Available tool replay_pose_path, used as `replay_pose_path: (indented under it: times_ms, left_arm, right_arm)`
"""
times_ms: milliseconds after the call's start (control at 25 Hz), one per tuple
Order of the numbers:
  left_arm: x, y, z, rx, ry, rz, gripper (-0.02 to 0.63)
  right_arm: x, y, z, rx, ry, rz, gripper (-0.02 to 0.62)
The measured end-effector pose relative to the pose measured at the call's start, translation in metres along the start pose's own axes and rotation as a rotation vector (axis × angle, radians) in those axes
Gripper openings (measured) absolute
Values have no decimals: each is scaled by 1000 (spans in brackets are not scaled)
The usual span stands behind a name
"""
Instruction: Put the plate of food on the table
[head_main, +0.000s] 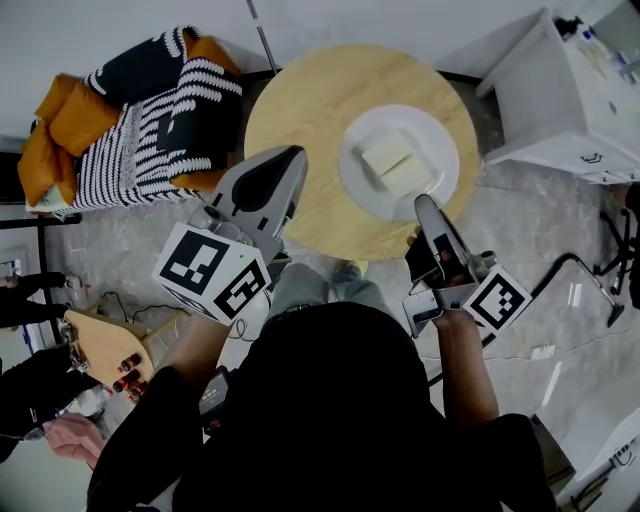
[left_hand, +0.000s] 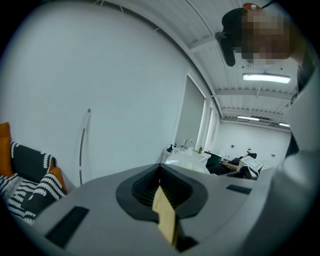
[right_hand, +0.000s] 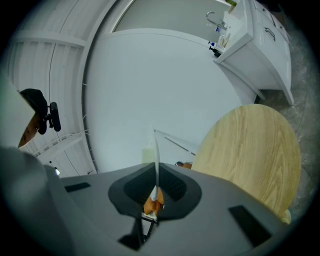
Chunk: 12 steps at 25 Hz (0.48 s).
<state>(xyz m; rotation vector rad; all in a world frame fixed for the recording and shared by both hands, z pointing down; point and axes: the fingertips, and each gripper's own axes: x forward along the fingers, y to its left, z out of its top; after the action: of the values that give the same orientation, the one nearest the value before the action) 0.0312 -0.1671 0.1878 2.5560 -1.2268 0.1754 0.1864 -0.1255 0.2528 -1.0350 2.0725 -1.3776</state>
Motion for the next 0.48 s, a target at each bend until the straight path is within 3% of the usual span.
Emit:
replay_pose_path:
  times_ms: [480]
  left_arm:
    - [-9, 24, -13, -38, 24, 8, 8]
  right_arm:
    - [14, -8, -16, 27, 8, -26, 18]
